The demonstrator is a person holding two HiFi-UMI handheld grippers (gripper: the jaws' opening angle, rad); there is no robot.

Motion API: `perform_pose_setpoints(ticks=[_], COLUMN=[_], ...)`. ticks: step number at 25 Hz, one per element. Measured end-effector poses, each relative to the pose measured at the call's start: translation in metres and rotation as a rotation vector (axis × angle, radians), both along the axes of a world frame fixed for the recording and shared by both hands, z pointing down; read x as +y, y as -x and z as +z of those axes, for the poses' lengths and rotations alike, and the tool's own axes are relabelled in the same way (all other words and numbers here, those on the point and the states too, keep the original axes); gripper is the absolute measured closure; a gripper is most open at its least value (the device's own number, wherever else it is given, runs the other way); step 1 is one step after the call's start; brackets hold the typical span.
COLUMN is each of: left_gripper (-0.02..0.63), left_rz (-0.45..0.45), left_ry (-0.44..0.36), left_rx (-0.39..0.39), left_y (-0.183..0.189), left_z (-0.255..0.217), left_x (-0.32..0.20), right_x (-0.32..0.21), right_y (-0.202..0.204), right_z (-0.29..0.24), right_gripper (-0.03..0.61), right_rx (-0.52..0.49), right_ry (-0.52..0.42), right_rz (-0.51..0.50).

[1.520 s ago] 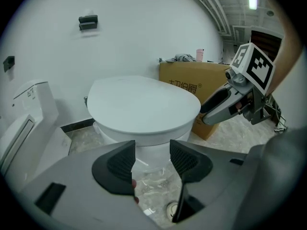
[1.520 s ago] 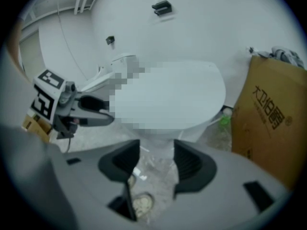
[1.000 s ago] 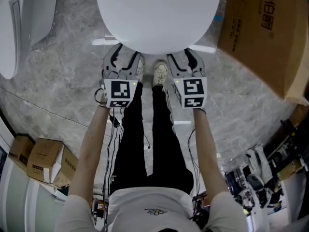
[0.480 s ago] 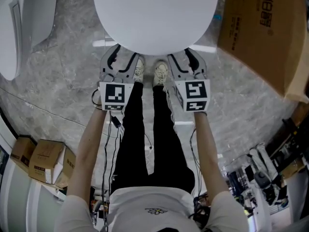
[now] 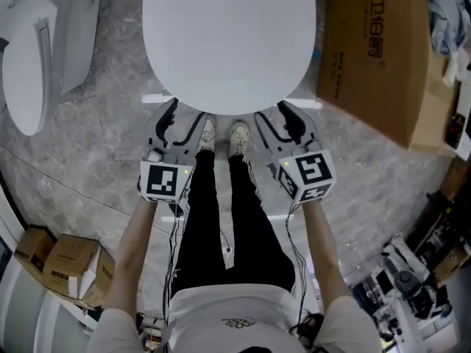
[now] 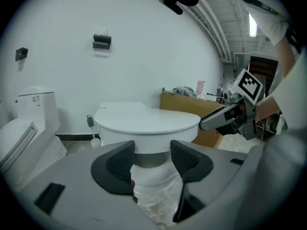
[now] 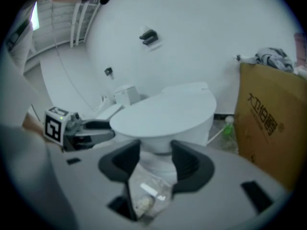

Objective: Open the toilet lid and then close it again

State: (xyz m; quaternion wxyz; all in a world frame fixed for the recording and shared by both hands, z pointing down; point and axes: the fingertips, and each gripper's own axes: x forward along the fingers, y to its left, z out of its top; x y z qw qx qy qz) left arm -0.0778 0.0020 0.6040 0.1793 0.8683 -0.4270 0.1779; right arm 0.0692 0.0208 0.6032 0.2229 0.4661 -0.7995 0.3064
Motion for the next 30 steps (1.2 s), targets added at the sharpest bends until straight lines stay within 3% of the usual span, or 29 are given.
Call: perform_pose_setpoints(ticks=[9,17,23,25,30], left_gripper=[0.342,0.341,0.341,0.341,0.345], left_rz=[-0.034,-0.005,-0.033,-0.028,-0.005], left_ry=[-0.081,-0.129,-0.141,-0.136,-0.179], left_rx=[0.132,0.161,0.207,0.201,0.105], left_y=[-0.007,-0.014,-0.015,-0.017,-0.021], left_z=[-0.119,-0.192,-0.24,-0.252,-0.275], left_x=[-0.044,-0.087,-0.131,-0.144,-0.174], right_x=[-0.049,-0.094,-0.138,-0.152,-0.182], right_y=[-0.009,-0.02,-0.024,-0.027,-0.032], right_z=[-0.12,-0.19,-0.236,-0.249,-0.274], right_gripper=[0.348,0.357,0.359,0.365,0.37], right_rx=[-0.12,-0.124,-0.162,-0.181,-0.18], right_ry=[-0.142,-0.161,-0.17,-0.179,-0.185], right_rz=[0.09,0.061,0.078,0.086,0.06])
